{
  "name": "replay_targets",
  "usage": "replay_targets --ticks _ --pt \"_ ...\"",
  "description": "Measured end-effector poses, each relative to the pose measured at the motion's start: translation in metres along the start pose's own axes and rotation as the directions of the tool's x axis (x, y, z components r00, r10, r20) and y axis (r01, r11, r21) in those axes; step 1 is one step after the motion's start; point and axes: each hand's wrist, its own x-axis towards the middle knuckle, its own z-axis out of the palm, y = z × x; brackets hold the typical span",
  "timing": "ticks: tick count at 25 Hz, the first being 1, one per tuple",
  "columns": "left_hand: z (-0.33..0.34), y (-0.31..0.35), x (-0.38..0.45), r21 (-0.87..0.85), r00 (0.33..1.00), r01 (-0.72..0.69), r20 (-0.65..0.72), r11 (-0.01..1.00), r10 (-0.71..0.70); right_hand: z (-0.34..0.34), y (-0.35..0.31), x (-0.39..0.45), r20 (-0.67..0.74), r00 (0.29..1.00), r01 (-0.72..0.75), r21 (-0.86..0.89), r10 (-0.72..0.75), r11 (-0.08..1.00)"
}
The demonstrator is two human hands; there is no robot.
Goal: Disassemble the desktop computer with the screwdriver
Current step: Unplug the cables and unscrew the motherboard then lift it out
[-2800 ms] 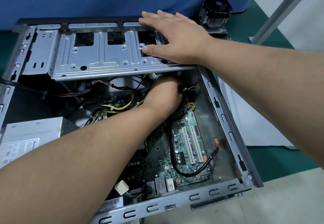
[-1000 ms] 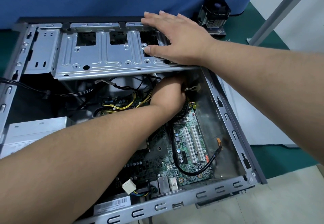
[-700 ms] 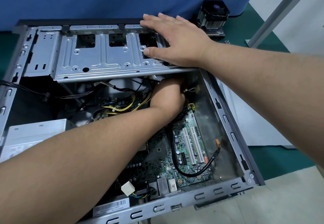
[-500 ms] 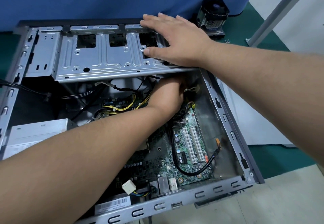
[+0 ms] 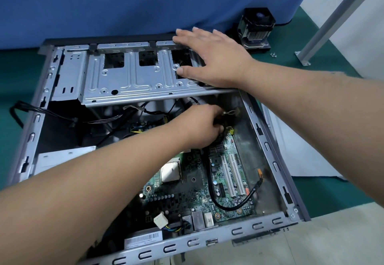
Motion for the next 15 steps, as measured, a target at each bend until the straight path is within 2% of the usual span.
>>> replay_targets --ticks 3,5,7,10,13,15 --pt "-0.017 -0.006 -0.027 -0.013 0.998 -0.014 0.066 1.000 0.015 0.000 0.000 0.000 -0.002 1.000 -0.001 -0.001 0.001 1.000" --pt "-0.029 -0.012 -0.051 -0.053 0.999 -0.023 0.044 0.998 0.026 0.002 -0.001 0.000 -0.004 1.000 0.002 -0.007 -0.002 1.000" --pt "-0.040 -0.018 -0.077 -0.052 0.995 -0.077 -0.071 0.996 0.073 0.002 -0.001 0.000 -0.003 1.000 0.002 -0.008 -0.002 1.000" --pt "-0.055 -0.034 -0.105 0.065 0.935 -0.143 -0.320 0.988 0.156 0.001 -0.001 -0.001 0.004 1.000 0.002 -0.005 -0.002 1.000" --pt "-0.066 -0.054 -0.112 0.155 0.843 -0.095 -0.513 0.983 0.162 0.002 -0.001 0.000 0.001 1.000 0.004 -0.007 -0.004 1.000" --pt "-0.072 -0.065 -0.112 0.152 0.796 -0.004 -0.598 0.988 0.095 0.001 0.001 0.000 -0.001 1.000 0.004 -0.006 -0.004 1.000"
